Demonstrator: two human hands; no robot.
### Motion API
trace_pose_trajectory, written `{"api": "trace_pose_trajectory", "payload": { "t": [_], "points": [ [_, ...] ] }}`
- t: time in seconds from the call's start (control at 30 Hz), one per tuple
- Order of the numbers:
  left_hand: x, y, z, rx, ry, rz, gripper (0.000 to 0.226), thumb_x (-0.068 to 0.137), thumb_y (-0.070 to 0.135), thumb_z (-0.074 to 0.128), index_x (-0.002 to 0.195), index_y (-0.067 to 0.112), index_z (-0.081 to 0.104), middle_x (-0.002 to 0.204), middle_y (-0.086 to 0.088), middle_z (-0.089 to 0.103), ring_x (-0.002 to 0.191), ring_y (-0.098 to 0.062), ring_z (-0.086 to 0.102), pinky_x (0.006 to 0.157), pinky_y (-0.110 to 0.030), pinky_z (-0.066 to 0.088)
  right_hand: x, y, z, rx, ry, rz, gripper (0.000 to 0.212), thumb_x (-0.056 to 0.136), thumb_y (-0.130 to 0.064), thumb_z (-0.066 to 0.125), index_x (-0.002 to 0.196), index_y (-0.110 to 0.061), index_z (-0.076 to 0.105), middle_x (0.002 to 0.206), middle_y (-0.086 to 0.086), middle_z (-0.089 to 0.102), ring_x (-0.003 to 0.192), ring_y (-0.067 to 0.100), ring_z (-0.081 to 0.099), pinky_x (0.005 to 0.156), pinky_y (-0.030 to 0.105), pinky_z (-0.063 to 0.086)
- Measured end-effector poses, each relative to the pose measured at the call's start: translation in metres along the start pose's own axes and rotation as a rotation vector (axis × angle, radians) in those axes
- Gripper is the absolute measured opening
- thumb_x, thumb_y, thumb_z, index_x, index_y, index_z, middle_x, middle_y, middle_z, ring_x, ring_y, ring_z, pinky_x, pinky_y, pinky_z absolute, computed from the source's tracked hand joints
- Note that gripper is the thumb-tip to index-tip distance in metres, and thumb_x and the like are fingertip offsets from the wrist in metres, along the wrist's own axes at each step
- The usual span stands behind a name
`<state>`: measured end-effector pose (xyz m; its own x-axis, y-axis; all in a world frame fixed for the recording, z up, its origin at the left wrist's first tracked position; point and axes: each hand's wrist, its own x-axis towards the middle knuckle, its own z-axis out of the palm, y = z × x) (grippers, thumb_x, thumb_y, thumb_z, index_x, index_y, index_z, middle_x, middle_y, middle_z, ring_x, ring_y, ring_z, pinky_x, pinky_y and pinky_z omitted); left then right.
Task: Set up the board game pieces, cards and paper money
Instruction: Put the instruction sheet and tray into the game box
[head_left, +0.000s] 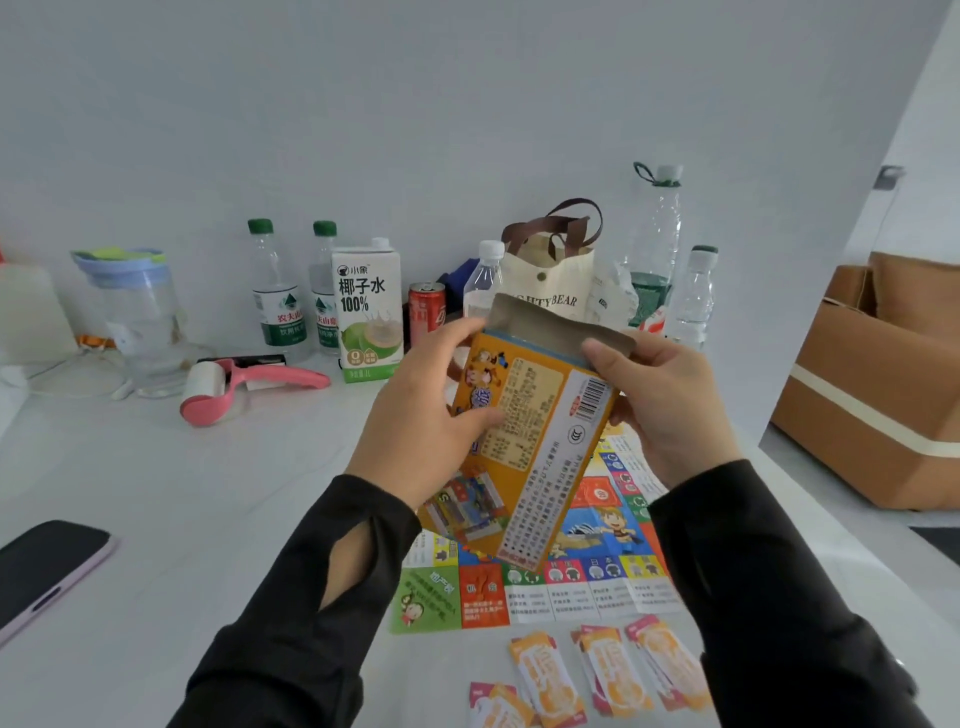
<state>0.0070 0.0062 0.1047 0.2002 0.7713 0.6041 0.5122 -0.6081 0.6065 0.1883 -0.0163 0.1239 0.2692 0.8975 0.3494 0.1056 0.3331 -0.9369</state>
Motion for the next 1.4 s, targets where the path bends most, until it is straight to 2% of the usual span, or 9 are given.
{"api": "trace_pose_trajectory", "payload": {
  "t": [0.13,0.3,0.67,0.83,0.9,1.03,1.17,1.3,1.4],
  "points": [
    [-0.001,0.0,-0.002,-0.033,0.061,0.027,0.046,0.076,0.016,0.072,0.114,0.035,0.055,0.092,0.026,0.053,0.087,0.002,0.053,0.067,-0.016,0.048,-0.001,-0.002,0.004,0.026,0.064,-0.079,0.005,0.084,-0.014,0.065,0.08,-0.018,0.065,0.059,-0.009,0.066,0.055,0.006,0.064,0.045,0.013,0.043],
    [-0.001,0.001,-0.002,-0.061,0.111,-0.012,0.032,0.075,0.019,0.074,0.101,0.035,0.061,0.083,0.024,0.059,0.085,0.005,0.054,0.066,-0.007,0.045,-0.002,-0.001,0.006,-0.009,0.044,-0.09,0.008,0.084,-0.014,0.064,0.084,-0.022,0.065,0.077,-0.004,0.069,0.065,0.006,0.067,0.051,0.013,0.047],
    [-0.001,-0.001,-0.003,-0.072,0.075,-0.076,0.026,0.077,0.02,0.072,0.097,0.034,0.064,0.082,0.026,0.059,0.079,0.01,0.055,0.064,0.002,0.039,0.003,0.005,0.004,0.005,0.002,0.028,0.032,0.095,-0.001,0.038,0.1,-0.016,0.066,0.09,-0.002,0.068,0.074,0.014,0.065,0.07,0.036,0.053],
    [0.0,-0.007,-0.005,-0.102,0.088,-0.095,0.006,0.087,0.028,0.059,0.088,0.033,0.061,0.083,0.02,0.063,0.081,0.001,0.062,0.073,-0.027,0.055,0.003,0.009,0.004,-0.087,-0.018,-0.035,0.031,0.092,0.001,0.044,0.099,-0.019,0.066,0.089,-0.003,0.069,0.079,0.017,0.065,0.062,0.026,0.053],
    [0.0,-0.006,-0.005,-0.119,0.119,-0.103,0.011,0.089,0.027,0.056,0.082,0.036,0.057,0.081,0.018,0.064,0.081,-0.001,0.062,0.072,-0.032,0.056,0.003,0.009,0.004,-0.118,-0.013,-0.073,0.031,0.092,0.0,0.045,0.094,-0.023,0.067,0.093,-0.003,0.069,0.08,0.018,0.065,0.057,0.021,0.051],
    [0.001,-0.001,-0.004,-0.18,0.172,-0.108,0.01,0.086,0.021,0.062,0.091,0.029,0.06,0.085,0.018,0.064,0.078,0.008,0.061,0.067,-0.008,0.048,0.003,0.011,0.004,-0.143,-0.015,-0.128,0.036,0.093,0.0,0.045,0.089,-0.028,0.067,0.102,0.003,0.068,0.086,0.022,0.064,0.053,0.015,0.047],
    [0.0,0.003,-0.004,-0.208,0.226,-0.066,0.033,0.083,0.013,0.066,0.113,0.026,0.059,0.093,0.022,0.061,0.081,0.011,0.06,0.068,0.001,0.041,0.003,0.01,0.001,-0.221,-0.024,-0.155,0.036,0.092,-0.001,0.045,0.091,-0.03,0.067,0.094,-0.004,0.069,0.083,0.025,0.066,0.063,0.035,0.056],
    [0.0,0.002,-0.003,-0.202,0.222,-0.044,0.022,0.083,0.018,0.066,0.103,0.026,0.067,0.091,0.024,0.061,0.084,0.009,0.059,0.07,-0.002,0.043,0.003,0.01,-0.004,-0.333,-0.075,-0.192,0.035,0.094,-0.004,0.045,0.094,-0.032,0.066,0.104,-0.004,0.066,0.092,0.01,0.062,0.068,0.012,0.052],
    [0.0,0.002,-0.002,-0.21,0.255,-0.037,0.016,0.083,0.016,0.065,0.094,0.028,0.067,0.087,0.024,0.061,0.08,0.01,0.059,0.07,-0.003,0.044,0.004,0.009,-0.008,-0.43,-0.117,-0.214,0.037,0.093,-0.002,0.042,0.103,-0.028,0.067,0.107,-0.007,0.064,0.091,0.003,0.058,0.066,0.006,0.046]
  ]
}}
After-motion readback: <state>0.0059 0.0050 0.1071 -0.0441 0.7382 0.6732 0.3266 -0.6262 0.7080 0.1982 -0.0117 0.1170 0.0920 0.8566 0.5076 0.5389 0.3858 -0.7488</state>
